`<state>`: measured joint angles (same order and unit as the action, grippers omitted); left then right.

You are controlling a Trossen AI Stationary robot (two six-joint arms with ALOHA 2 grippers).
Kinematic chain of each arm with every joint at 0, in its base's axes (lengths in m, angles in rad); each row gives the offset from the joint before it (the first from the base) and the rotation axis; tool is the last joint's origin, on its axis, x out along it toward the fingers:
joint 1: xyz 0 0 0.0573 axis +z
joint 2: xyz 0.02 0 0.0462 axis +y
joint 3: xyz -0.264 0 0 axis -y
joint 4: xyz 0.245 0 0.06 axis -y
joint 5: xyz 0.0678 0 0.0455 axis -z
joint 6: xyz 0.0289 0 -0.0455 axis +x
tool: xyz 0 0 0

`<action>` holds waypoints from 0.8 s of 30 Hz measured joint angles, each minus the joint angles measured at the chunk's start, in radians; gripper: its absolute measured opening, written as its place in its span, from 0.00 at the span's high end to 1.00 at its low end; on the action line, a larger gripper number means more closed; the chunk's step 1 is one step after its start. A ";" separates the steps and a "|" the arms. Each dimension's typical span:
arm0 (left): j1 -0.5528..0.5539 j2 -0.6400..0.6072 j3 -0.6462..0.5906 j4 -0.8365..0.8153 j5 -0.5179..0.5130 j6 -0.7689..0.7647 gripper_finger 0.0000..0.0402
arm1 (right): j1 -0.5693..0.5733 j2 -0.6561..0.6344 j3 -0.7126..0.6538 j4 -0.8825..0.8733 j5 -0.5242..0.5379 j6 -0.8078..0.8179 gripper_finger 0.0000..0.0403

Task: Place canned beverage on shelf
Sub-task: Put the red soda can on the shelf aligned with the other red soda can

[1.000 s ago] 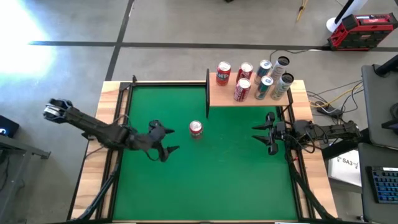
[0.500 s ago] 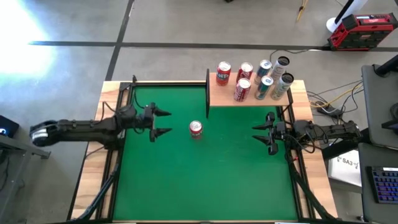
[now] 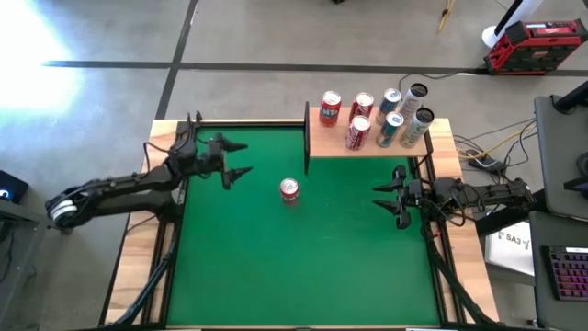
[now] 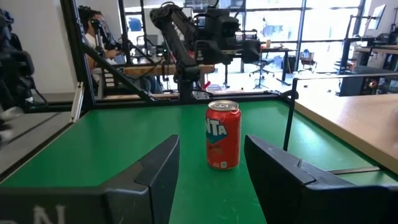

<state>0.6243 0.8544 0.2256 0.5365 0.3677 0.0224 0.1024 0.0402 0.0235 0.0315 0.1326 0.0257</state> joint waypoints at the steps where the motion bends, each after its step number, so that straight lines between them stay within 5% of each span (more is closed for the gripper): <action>1: 0.000 0.008 0.007 -0.001 -0.023 -0.026 0.07 | 0.000 0.000 0.000 0.000 0.000 0.000 0.57; 17: -0.003 0.193 0.201 -0.008 -0.080 -0.065 0.07 | 0.000 0.000 0.000 0.000 0.000 0.000 0.57; 24: -0.006 0.036 0.187 -0.012 -0.142 -0.065 0.07 | 0.000 0.001 0.000 0.000 0.000 0.000 0.57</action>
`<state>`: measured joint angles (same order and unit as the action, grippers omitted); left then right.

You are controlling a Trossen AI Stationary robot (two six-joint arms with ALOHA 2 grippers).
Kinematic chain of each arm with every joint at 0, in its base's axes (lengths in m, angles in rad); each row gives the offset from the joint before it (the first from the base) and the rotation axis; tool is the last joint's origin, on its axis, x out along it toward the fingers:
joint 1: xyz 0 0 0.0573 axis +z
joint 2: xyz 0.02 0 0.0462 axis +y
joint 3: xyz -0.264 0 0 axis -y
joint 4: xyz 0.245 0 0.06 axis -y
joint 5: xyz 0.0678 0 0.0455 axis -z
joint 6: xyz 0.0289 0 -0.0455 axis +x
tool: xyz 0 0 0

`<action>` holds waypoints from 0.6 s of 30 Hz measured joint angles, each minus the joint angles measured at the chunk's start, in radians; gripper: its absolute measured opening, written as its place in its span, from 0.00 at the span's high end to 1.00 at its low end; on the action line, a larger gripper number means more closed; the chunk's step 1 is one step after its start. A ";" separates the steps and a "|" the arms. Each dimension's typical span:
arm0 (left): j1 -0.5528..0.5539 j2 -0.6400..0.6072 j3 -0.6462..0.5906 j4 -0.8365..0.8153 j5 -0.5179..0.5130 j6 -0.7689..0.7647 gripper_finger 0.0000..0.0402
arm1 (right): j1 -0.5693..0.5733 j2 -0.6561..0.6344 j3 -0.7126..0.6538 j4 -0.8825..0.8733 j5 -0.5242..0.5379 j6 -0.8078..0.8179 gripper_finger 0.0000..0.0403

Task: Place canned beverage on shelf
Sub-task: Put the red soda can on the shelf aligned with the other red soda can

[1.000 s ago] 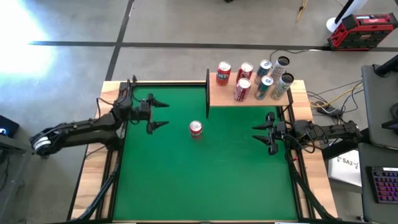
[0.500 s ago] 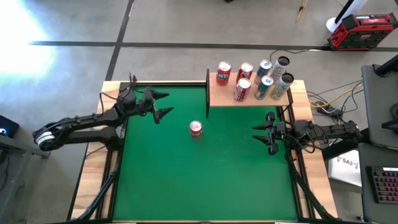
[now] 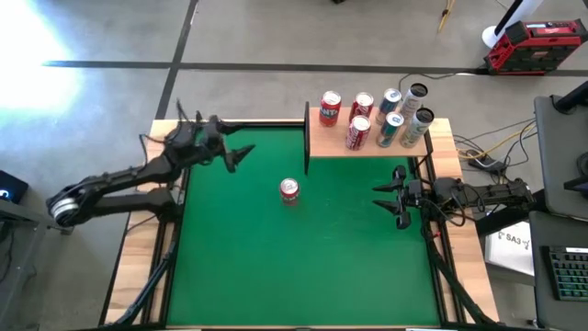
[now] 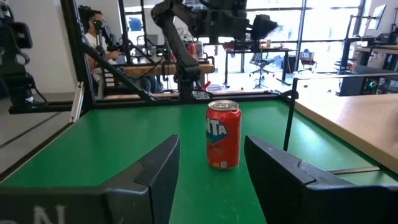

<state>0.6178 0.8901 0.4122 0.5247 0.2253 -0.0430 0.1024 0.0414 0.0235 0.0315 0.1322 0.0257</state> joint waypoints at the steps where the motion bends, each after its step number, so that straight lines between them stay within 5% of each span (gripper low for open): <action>1: 0.000 -0.038 -0.016 -0.006 0.000 0.000 0.07 | 0.000 0.000 0.000 -0.002 0.000 0.000 0.57; 18: 0.000 -0.683 -0.360 -0.001 0.000 0.000 0.07 | 0.000 0.000 0.000 -0.003 0.000 0.000 0.57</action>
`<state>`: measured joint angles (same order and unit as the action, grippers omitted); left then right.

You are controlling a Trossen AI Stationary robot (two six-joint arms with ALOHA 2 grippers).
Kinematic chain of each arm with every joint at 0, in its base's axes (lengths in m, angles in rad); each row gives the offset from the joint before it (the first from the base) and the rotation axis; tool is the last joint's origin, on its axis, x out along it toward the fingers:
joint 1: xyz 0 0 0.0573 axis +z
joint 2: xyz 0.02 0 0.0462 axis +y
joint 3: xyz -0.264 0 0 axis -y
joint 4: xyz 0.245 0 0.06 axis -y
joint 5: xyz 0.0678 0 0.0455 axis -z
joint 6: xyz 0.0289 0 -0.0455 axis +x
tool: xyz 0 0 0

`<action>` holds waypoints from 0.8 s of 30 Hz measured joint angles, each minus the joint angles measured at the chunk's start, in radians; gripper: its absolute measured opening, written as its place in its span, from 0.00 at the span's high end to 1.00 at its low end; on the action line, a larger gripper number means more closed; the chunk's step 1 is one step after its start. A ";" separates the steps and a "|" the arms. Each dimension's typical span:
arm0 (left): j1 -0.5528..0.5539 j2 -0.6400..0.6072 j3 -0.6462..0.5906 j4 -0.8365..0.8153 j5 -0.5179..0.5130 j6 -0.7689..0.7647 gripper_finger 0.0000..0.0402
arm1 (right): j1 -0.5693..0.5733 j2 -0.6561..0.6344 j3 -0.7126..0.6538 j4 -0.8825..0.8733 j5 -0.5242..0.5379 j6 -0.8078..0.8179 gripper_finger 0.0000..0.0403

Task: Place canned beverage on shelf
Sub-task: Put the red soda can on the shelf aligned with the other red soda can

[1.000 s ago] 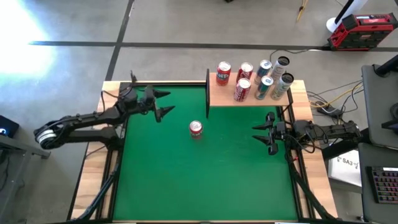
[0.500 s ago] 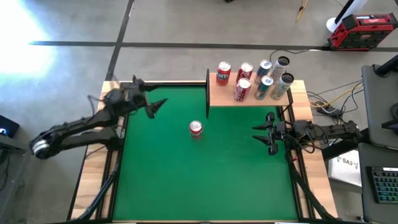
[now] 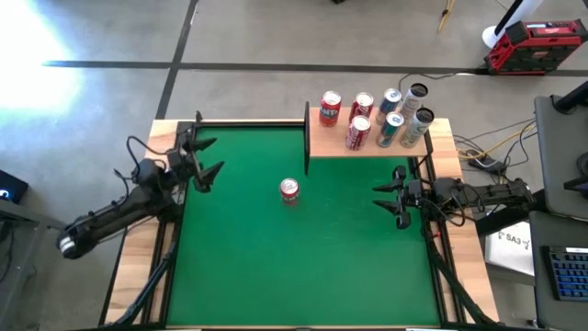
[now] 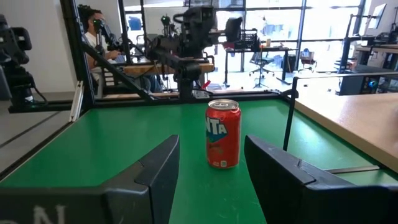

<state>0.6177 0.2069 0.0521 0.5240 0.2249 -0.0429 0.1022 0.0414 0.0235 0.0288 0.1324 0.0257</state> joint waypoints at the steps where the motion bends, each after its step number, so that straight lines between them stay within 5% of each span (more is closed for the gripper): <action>1: 0.000 -0.027 -0.022 -0.001 0.000 0.000 0.07 | 0.000 0.000 0.000 0.000 0.000 0.000 0.57; 9: -0.002 -0.167 -0.009 -0.305 0.001 0.003 0.07 | 0.000 0.000 0.000 0.000 0.000 0.000 0.57; 24: -0.009 -0.196 -0.031 -0.318 0.001 0.004 0.07 | 0.000 0.001 0.000 -0.002 0.000 0.000 0.57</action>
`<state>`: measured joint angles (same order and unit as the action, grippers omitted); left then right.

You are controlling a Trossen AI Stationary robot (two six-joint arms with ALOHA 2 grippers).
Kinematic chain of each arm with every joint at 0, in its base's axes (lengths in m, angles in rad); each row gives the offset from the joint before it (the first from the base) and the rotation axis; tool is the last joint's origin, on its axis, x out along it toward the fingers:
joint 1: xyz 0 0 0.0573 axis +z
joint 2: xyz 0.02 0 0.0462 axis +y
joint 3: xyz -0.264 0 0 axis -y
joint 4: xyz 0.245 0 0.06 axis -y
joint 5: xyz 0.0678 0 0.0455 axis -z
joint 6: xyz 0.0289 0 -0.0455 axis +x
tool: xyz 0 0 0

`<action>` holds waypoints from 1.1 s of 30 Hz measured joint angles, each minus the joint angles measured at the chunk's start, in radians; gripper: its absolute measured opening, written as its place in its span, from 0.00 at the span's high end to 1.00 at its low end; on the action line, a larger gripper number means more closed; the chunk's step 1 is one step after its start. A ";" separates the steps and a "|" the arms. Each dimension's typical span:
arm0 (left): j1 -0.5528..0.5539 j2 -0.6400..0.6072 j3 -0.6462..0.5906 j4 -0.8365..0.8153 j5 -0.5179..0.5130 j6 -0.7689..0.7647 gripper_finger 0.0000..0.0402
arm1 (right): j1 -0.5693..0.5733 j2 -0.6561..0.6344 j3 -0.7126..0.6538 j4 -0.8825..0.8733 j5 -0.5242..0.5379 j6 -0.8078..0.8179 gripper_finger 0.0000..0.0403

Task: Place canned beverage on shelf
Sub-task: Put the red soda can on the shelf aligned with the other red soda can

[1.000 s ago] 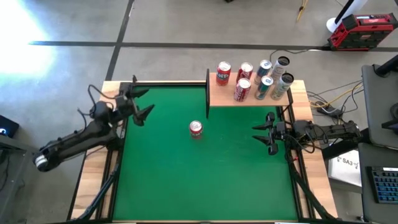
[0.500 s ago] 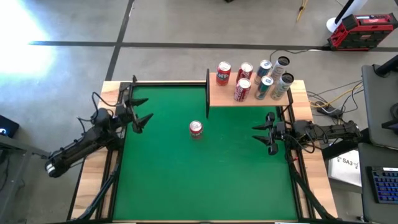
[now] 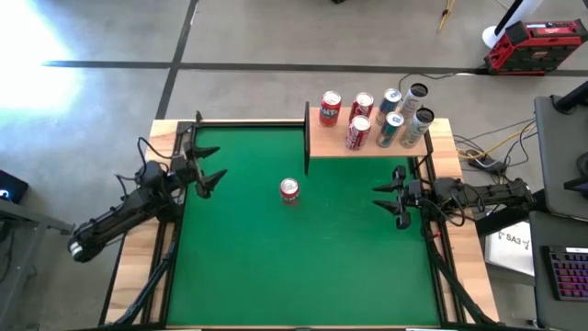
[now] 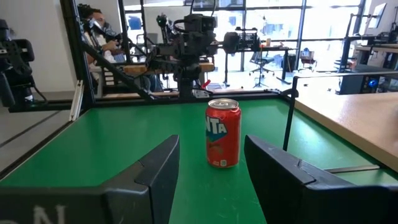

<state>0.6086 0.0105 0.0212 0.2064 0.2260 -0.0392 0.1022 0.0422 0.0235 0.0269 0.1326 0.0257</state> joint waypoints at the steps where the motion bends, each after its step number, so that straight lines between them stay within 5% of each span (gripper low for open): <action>1: 0.000 0.003 0.000 0.000 0.000 0.000 0.07 | 0.000 0.000 0.000 0.000 0.000 0.000 0.57; 11: 0.000 0.022 0.000 0.002 0.000 0.000 0.07 | 0.000 0.001 0.000 0.096 0.032 -0.095 0.57; 14: 0.000 0.025 0.000 0.002 0.000 0.000 0.07 | 0.000 0.001 0.000 0.264 0.169 0.088 0.57; 17: 0.000 0.028 0.000 0.002 0.000 0.000 0.07 | -0.001 0.000 0.002 0.251 0.349 0.246 0.57; 22: 0.000 0.027 0.000 0.002 0.000 0.000 0.07 | 0.000 0.057 0.000 0.140 0.387 0.345 0.57; 28: 0.000 0.033 0.000 0.002 0.000 0.000 0.07 | 0.000 0.181 0.003 0.214 0.620 0.458 0.57; 33: 0.000 0.034 0.000 0.002 0.000 0.000 0.07 | 0.010 0.319 0.078 0.221 0.627 0.496 0.57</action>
<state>0.6086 0.0444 0.0212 0.2081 0.2264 -0.0391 0.1126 0.3608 0.1015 0.2478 0.7598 0.5214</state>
